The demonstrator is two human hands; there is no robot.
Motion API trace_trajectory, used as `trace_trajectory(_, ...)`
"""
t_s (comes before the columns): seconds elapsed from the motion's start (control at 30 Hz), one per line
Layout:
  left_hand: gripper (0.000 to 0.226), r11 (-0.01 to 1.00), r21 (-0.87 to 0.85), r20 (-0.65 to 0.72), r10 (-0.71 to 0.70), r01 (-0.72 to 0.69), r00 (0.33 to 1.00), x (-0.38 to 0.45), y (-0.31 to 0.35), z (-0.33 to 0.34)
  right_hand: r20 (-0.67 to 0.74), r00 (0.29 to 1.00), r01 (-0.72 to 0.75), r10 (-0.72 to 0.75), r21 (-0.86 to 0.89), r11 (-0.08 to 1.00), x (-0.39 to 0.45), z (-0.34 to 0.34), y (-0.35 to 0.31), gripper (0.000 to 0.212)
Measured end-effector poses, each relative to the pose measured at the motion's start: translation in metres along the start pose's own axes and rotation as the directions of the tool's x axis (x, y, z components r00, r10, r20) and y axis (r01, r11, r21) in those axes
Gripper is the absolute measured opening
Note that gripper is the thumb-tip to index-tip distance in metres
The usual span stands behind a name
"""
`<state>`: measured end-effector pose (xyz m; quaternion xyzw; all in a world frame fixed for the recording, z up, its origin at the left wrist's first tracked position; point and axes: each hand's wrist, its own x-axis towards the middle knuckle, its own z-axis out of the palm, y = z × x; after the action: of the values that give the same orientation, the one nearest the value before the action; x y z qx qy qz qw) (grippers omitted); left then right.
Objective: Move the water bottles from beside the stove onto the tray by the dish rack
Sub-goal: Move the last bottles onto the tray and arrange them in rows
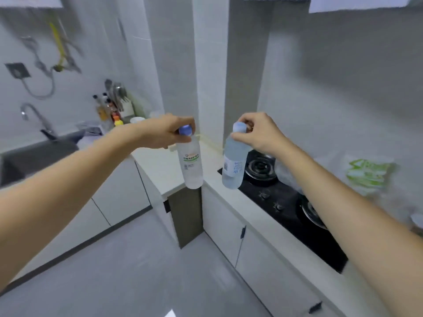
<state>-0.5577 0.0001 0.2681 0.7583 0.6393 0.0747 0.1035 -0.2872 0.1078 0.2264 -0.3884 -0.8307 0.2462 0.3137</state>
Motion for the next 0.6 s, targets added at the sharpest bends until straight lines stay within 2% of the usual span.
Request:
trace_trajectory(0.17,0.009,0.986,0.023,-0.083,-0.160,0.163,0.984,-0.096,-0.136,-0.045,0.104,0.984,0.136,-0.146,0.093,0.986,0.089,0.142,-0.112,0.014)
trace_trajectory(0.33,0.013,0.930,0.057,-0.139,-0.352,0.363,0.925,-0.191,-0.263,-0.075,0.183,0.947,0.219,-0.265,0.238,0.946,0.145,0.289,-0.224,0.017)
trace_trajectory(0.43,0.012,0.884,0.037,-0.159,-0.456,0.467,0.876,-0.240,-0.329,-0.088,0.244,0.909,0.252,-0.337,0.321,0.913,0.176,0.361,-0.284,0.020)
trace_trajectory(0.6,0.009,0.767,-0.020,-0.159,-0.635,0.641,0.756,-0.313,-0.431,-0.102,0.351,0.805,0.332,-0.478,0.399,0.854,0.231,0.483,-0.371,0.022)
